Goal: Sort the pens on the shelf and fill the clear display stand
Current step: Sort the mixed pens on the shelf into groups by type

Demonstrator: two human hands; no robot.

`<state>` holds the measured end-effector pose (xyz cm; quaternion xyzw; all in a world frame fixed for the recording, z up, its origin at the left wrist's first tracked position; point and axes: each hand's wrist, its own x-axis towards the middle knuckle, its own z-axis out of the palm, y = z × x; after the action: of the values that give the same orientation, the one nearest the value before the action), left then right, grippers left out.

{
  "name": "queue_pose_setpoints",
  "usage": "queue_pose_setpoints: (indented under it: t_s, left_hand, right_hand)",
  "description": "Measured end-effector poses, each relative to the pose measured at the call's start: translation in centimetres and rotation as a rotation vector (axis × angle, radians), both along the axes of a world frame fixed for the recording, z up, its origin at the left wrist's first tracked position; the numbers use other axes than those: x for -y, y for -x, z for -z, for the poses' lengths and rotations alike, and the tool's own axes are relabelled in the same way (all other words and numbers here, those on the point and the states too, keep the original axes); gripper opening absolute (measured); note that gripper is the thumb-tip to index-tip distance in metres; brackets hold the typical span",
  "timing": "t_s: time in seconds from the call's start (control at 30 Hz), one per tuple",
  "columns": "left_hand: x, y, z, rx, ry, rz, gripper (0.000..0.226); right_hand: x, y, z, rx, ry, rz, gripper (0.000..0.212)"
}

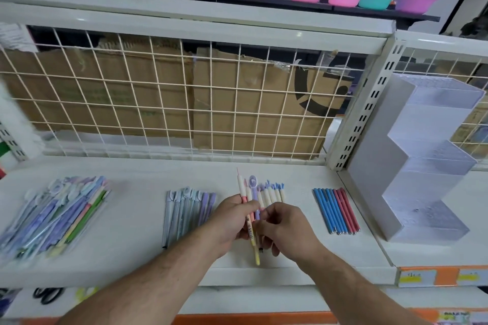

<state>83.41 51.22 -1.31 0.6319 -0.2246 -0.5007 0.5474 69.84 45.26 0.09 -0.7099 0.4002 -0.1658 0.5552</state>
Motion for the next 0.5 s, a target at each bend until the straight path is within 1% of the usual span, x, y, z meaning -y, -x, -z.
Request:
queue_pose_setpoints:
  t_s: [0.17,0.33,0.43,0.5]
  left_hand:
    - [-2.1,-2.7,0.5,0.035,-0.036,-0.078,0.011]
    - [-4.1,-6.5,1.1,0.076,-0.057,-0.206,0.013]
    - [-5.1,-8.2,1.3,0.042,-0.05,-0.213,0.016]
    - [-5.7,-9.1,1.5,0.034,-0.05,-0.212,0.015]
  right_hand:
    - [-1.9,-3.0,0.4,-0.047,-0.001,0.008,0.011]
    - [-3.1,-5.9,1.6,-0.17,0.031,0.059,0.008]
    - [-3.6,-7.1,2.4,-0.271,0.105,0.058,0.002]
    - [-3.8,-7.6,2.8,-0.33,0.183,0.061,0.009]
